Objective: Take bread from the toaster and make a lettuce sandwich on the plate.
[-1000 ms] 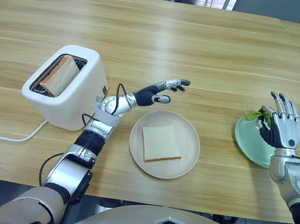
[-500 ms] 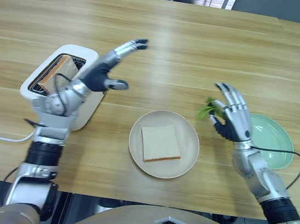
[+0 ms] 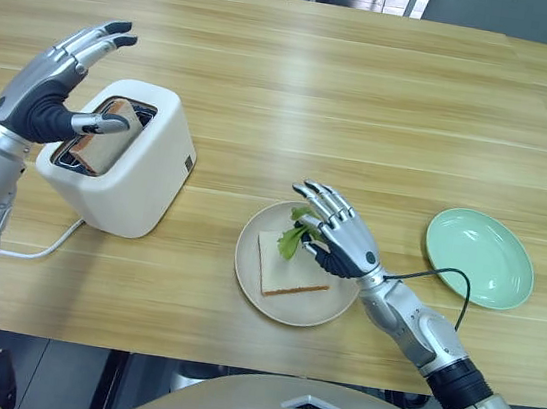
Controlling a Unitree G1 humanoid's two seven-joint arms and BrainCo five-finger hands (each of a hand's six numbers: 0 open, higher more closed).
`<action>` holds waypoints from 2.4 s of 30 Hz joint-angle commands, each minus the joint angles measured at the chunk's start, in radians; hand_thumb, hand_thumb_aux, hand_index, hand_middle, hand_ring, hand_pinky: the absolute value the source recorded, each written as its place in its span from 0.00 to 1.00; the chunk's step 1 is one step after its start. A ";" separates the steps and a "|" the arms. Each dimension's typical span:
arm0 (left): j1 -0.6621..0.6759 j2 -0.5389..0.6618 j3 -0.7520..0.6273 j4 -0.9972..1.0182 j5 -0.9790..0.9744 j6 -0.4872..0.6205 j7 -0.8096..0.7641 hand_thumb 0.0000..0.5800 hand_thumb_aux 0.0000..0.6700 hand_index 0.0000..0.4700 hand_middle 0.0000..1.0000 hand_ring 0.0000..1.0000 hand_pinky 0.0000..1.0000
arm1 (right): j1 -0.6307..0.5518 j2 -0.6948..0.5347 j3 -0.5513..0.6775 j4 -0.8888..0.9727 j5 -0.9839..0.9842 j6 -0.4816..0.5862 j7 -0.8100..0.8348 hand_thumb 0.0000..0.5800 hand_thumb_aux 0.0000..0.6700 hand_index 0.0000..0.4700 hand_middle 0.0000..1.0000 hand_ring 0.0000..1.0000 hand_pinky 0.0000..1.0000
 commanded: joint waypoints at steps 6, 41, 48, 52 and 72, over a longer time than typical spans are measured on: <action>0.118 0.100 0.053 0.118 0.119 0.066 0.050 0.00 0.00 0.00 0.00 0.00 0.00 | 0.016 0.001 0.073 0.055 0.024 -0.043 0.121 1.00 1.00 0.98 0.00 0.00 0.00; 0.146 0.118 -0.136 0.150 0.121 0.068 0.003 0.92 0.71 0.69 0.00 0.00 0.00 | 0.088 -0.011 -0.029 0.002 0.319 -0.126 0.374 0.00 0.00 0.00 0.00 0.00 0.00; 0.130 0.112 -0.135 0.153 0.085 0.048 0.007 1.00 1.00 0.98 0.00 0.00 0.00 | 0.093 0.004 -0.054 -0.005 0.343 -0.141 0.386 0.00 0.00 0.00 0.00 0.00 0.00; 0.101 0.081 -0.107 0.132 -0.004 0.072 -0.002 1.00 1.00 0.98 0.00 0.00 0.00 | 0.088 0.012 -0.061 0.014 0.340 -0.141 0.387 0.00 0.00 0.00 0.00 0.00 0.00; -0.008 -0.022 -0.029 0.053 -0.287 0.226 -0.061 1.00 1.00 0.98 0.90 0.90 0.90 | 0.082 0.045 -0.084 0.045 0.337 -0.156 0.376 0.00 0.00 0.00 0.00 0.00 0.00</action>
